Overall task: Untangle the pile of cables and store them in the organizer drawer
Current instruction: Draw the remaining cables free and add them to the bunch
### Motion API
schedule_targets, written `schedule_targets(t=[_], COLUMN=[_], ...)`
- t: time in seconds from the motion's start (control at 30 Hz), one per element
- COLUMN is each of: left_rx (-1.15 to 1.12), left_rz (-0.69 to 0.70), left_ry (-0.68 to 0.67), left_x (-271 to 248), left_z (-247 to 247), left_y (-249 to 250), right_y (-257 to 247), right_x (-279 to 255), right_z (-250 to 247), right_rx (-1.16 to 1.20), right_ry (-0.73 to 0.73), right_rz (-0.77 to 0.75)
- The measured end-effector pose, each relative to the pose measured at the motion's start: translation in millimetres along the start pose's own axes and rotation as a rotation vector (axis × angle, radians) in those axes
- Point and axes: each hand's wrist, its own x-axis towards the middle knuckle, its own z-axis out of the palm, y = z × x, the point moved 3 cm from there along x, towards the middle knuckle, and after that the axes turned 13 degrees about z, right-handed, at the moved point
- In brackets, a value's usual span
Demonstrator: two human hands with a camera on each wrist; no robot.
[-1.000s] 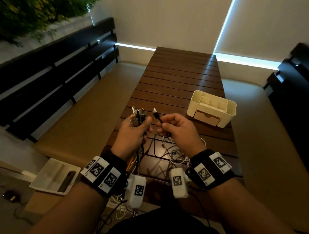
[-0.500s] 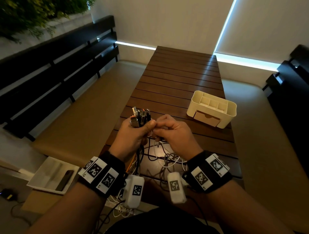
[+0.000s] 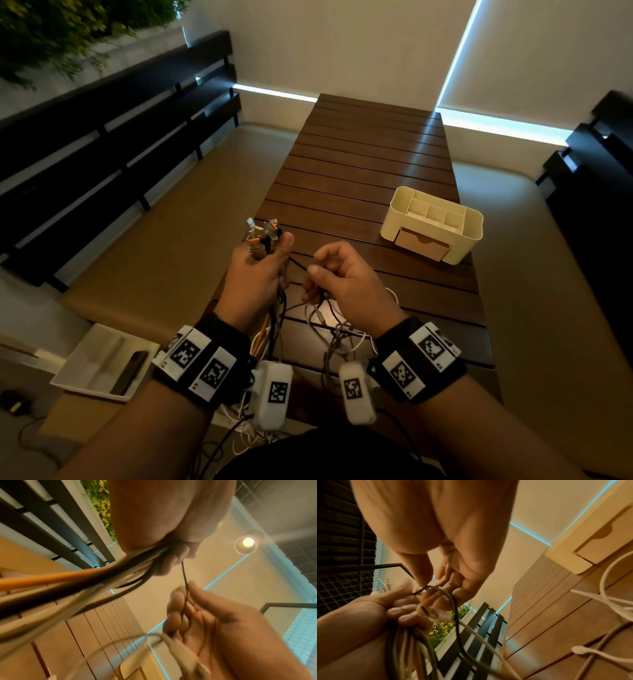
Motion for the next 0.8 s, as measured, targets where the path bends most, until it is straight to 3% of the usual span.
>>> schedule_targets(t=[0.13, 0.23, 0.43, 0.67, 0.8], left_rx=[0.063, -0.077, -0.247, -0.262, -0.201], left_rz=[0.005, -0.016, 0.007, 0.024, -0.009], left_ry=[0.036, 0.034, 0.054, 0.131, 0.123], left_x=[3.9, 2.9, 4.6, 17.2, 16.3], left_z=[-3.6, 1.6, 6.5, -17.5, -17.0], left_y=[-1.5, -2.2, 10.8, 16.4, 11.0], right_y=[2.5, 8.7, 37.1, 84.6, 66.6], right_x=[0.1, 4.7, 17.2, 16.7, 15.1], right_z=[-3.6, -1.5, -5.8, -46.9, -58.0], right_rx=[-0.142, -0.241, -0.665, -0.664, -0.482], right_ry=[-0.037, -0.022, 0.038, 0.119, 0.018], right_rz=[0.036, 0.056, 0.216, 0.332, 0.286])
